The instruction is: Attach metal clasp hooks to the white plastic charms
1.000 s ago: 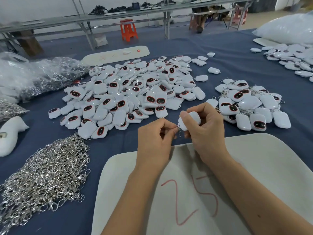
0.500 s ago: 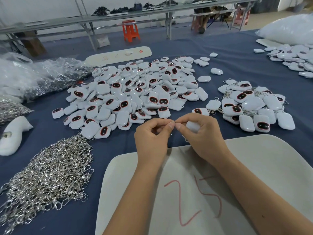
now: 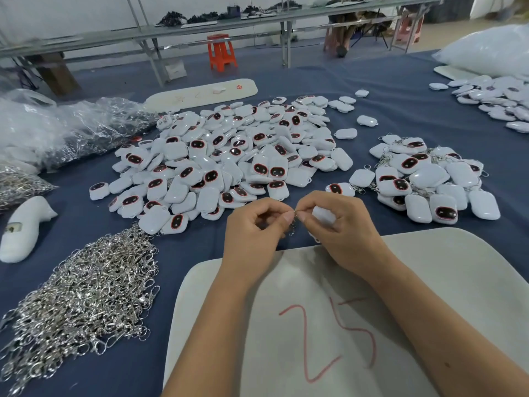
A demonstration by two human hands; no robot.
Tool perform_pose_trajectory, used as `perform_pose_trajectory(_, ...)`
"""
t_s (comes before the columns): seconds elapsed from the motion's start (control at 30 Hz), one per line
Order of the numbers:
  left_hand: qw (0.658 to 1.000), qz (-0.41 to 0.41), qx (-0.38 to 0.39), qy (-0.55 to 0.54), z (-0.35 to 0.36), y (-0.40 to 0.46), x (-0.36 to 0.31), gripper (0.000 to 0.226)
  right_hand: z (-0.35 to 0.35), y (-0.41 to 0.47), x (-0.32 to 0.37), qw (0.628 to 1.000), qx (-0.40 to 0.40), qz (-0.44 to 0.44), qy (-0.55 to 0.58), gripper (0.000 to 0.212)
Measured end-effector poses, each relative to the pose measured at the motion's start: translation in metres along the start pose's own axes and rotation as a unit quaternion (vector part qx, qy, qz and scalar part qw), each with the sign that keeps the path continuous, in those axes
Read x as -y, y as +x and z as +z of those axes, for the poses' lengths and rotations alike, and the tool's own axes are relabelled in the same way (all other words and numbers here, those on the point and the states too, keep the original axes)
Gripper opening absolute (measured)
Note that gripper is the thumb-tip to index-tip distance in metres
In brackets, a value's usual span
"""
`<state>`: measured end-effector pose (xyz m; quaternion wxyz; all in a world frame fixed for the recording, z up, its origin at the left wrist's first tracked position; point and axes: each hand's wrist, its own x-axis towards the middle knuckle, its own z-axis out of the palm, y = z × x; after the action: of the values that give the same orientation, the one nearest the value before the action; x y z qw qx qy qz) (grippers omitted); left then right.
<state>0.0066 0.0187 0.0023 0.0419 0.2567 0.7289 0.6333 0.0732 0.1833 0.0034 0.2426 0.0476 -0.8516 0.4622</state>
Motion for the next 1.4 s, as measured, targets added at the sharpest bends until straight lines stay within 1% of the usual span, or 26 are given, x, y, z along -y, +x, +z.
perform_pose_trajectory(0.13, 0.998, -0.029, 0.033, -0.035, -0.006, 0.001, 0.000, 0.013, -0.003, -0.001, -0.004, 0.999, 0.037, 0.014, 0.028, 0.018)
perform_pose_trajectory(0.3, 0.996, -0.041, 0.068, -0.042, -0.009, 0.001, -0.001, 0.011, -0.005, 0.000, -0.007, 0.996, 0.070, 0.024, 0.040, 0.018)
perform_pose_trajectory(0.5, 0.993, -0.064, 0.084, -0.059, -0.011, 0.001, -0.002, 0.012, -0.006, 0.000, -0.008, 0.995, 0.091, 0.027, 0.039, 0.019)
perform_pose_trajectory(0.7, 0.992, -0.062, 0.100, -0.036, -0.010, 0.000, -0.005, 0.016, -0.006, 0.000, -0.009, 0.995, 0.091, 0.027, 0.038, 0.016)
perform_pose_trajectory(0.9, 0.997, -0.010, 0.075, 0.020, -0.004, -0.001, -0.005, 0.021, -0.005, 0.000, -0.008, 0.997, 0.060, 0.021, 0.051, 0.016)
perform_pose_trajectory(1.03, 0.998, 0.034, 0.026, 0.053, 0.005, -0.002, -0.004, 0.025, -0.001, 0.000, -0.003, 0.998, 0.016, 0.014, 0.063, 0.017)
perform_pose_trajectory(1.13, 0.996, 0.064, -0.016, 0.058, 0.012, -0.002, -0.004, 0.020, 0.002, -0.001, 0.001, 0.998, -0.012, 0.009, 0.068, 0.018)
perform_pose_trajectory(1.27, 0.994, 0.072, -0.058, 0.055, 0.021, -0.003, -0.004, 0.016, 0.006, -0.002, 0.005, 0.997, -0.041, 0.001, 0.067, 0.017)
perform_pose_trajectory(1.4, 0.991, 0.085, -0.078, 0.066, 0.024, -0.003, -0.004, 0.017, 0.006, -0.002, 0.006, 0.997, -0.040, 0.005, 0.063, 0.017)
